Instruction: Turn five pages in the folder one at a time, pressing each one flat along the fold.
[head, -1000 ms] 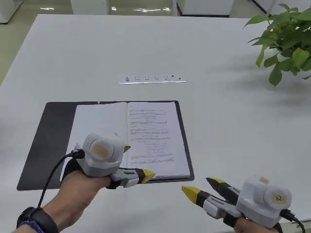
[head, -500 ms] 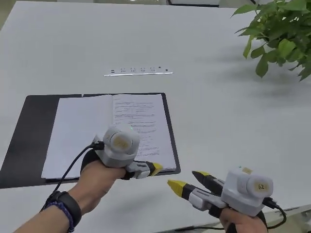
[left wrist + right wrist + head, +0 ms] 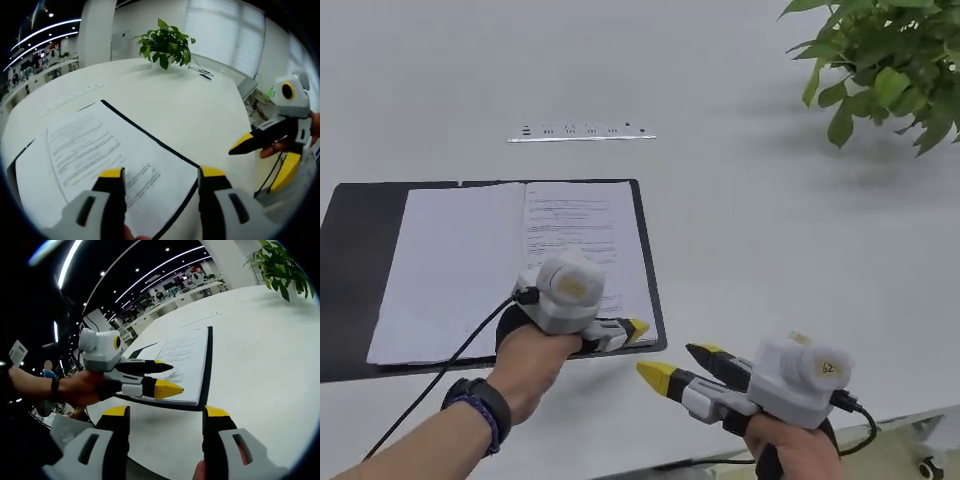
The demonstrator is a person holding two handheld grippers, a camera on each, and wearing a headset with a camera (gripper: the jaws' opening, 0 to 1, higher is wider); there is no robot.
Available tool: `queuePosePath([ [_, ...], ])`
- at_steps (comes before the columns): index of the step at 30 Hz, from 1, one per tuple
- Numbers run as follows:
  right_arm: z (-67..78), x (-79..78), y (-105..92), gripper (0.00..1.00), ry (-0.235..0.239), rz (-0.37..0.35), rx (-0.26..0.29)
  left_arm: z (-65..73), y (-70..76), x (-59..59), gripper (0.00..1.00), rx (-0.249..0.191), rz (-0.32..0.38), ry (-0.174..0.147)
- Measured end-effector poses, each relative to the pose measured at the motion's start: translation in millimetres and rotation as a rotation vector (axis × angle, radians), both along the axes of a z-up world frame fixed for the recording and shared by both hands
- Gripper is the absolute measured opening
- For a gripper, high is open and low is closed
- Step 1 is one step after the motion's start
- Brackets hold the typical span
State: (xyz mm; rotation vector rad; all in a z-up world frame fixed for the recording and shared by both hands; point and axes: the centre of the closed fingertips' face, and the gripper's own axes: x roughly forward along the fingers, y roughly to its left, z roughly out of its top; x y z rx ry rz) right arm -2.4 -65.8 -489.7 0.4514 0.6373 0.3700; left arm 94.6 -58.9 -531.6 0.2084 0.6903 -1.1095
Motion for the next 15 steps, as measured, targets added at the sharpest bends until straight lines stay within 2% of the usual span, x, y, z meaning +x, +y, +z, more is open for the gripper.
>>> queuePosePath([
  [4,-2.8,-0.6,-4.7,0.56,0.012,-0.009,0.006,-13.9,-2.6,-2.7,0.57,0.034,-0.002,-0.001],
  [5,-3.2,-0.9,-5.9,0.56,0.013,-0.012,0.009,-15.9,-2.4,-3.7,0.57,0.047,-0.013,-0.017],
  [6,-3.8,-1.3,-7.1,0.56,0.015,-0.018,0.015,-16.9,-1.4,-1.6,0.56,0.075,-0.035,-0.076],
  [7,-4.3,-1.5,-7.9,0.56,0.017,-0.021,0.018,-17.6,-0.9,-2.2,0.55,0.088,-0.042,-0.091],
  [8,-5.2,-1.7,-9.0,0.56,0.019,-0.024,0.02,-18.2,-0.9,-3.4,0.55,0.089,-0.042,-0.093],
  [11,-7.2,-1.4,-10.6,0.56,0.025,-0.028,0.024,-19.4,-0.2,-5.9,0.56,0.103,-0.071,-0.131],
  [15,-10.2,1.9,-11.1,0.55,0.029,-0.029,0.025,-20.2,0.0,-4.3,0.55,0.094,-0.081,-0.146],
])
